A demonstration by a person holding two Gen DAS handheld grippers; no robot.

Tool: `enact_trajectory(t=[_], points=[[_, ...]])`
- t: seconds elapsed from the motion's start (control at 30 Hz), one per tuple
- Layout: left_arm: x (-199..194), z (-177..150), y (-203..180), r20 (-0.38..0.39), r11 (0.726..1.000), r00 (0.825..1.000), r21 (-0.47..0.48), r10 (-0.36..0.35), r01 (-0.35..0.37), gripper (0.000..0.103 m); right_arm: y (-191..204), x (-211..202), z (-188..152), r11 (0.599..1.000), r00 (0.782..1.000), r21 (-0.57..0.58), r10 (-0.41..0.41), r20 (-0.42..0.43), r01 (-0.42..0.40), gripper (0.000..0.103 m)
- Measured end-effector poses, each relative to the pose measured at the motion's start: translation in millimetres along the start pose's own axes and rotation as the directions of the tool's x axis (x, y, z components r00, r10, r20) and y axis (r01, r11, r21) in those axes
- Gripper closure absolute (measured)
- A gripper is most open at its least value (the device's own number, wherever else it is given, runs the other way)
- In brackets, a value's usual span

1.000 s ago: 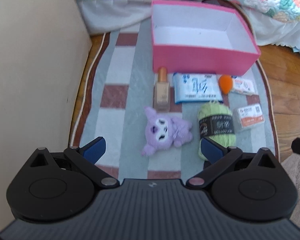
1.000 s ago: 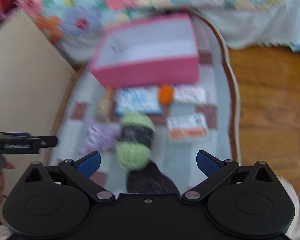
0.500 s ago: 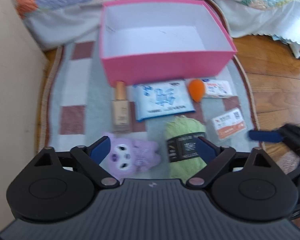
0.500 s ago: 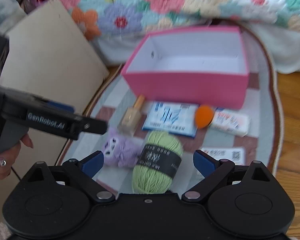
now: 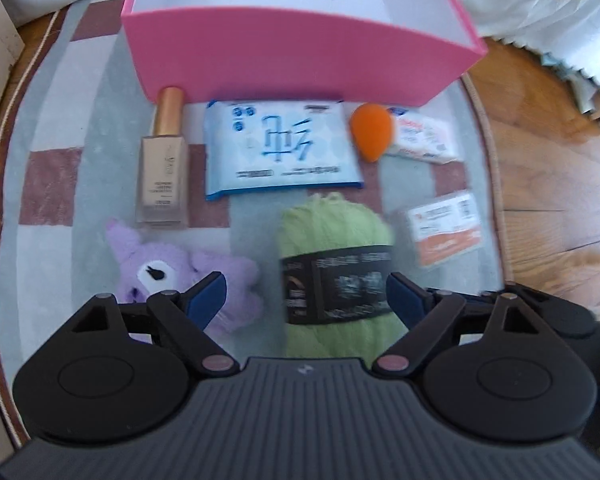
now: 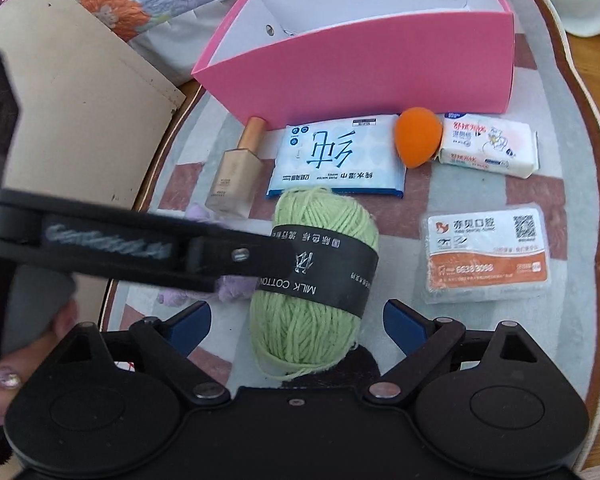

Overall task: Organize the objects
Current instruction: 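Reach the left tool to the green yarn ball and close on it, then carry the yarn ball with the left tool into the pink box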

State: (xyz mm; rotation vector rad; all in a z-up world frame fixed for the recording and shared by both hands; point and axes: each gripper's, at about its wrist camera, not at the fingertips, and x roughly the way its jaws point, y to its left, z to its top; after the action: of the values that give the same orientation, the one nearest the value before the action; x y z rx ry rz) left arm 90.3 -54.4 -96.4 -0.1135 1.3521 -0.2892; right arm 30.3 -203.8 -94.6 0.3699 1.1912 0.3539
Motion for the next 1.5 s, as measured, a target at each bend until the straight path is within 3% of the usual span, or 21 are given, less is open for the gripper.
enact_trajectory(t=[0.23,0.37,0.4,0.47,0.57,0.77,0.83,0.93,1.03,1.27,1.5], points=[[12,-8,7,-0.016,0.994,0.994,-0.015,-0.112,0.112,0.02,-7,20,-7,0.999,0.999,0.029,-0.017,-0.038,0.018,0.011],[23,-14,9,-0.02,0.985,0.986,-0.055,-0.166,0.165,0.025,0,25,-10,0.989,0.99,-0.065,-0.137,-0.02,0.135,0.018],[24,-16,10,-0.009,0.981,0.983,-0.065,-0.183,0.182,0.035,-1,27,-10,0.991,0.992,-0.06,-0.124,-0.028,0.122,0.023],[26,-18,8,0.011,0.979,0.98,-0.054,-0.197,0.197,0.043,-3,29,-10,0.994,0.994,-0.048,-0.099,-0.042,0.097,0.033],[24,-21,3,0.028,0.981,0.981,-0.035,-0.19,0.191,0.046,-3,29,-10,0.995,0.996,-0.052,-0.086,-0.036,0.084,0.037],[16,-21,8,0.014,0.97,0.975,-0.106,-0.22,0.22,0.051,0,23,-12,0.996,0.998,-0.066,-0.06,-0.012,0.059,0.044],[9,-22,5,0.028,0.972,0.976,-0.095,-0.214,0.216,0.052,3,19,-14,0.995,0.998,-0.086,-0.056,0.004,0.057,0.045],[-4,-22,-4,0.049,0.979,0.98,-0.061,-0.191,0.194,0.052,20,13,-22,0.969,0.988,-0.2,-0.13,0.082,0.144,0.045],[-22,-21,-13,0.076,0.982,0.98,-0.014,-0.184,0.186,0.052,25,5,-23,0.962,0.983,-0.22,-0.136,0.121,0.16,0.045],[-71,1,-29,0.107,0.982,0.977,0.069,-0.185,0.178,0.052,25,-33,-10,0.975,0.979,-0.195,-0.063,0.195,0.102,0.045],[-123,34,-34,0.149,0.974,0.965,0.111,-0.214,0.198,0.052,32,-70,30,0.979,0.968,-0.201,0.024,0.248,0.027,0.045]])
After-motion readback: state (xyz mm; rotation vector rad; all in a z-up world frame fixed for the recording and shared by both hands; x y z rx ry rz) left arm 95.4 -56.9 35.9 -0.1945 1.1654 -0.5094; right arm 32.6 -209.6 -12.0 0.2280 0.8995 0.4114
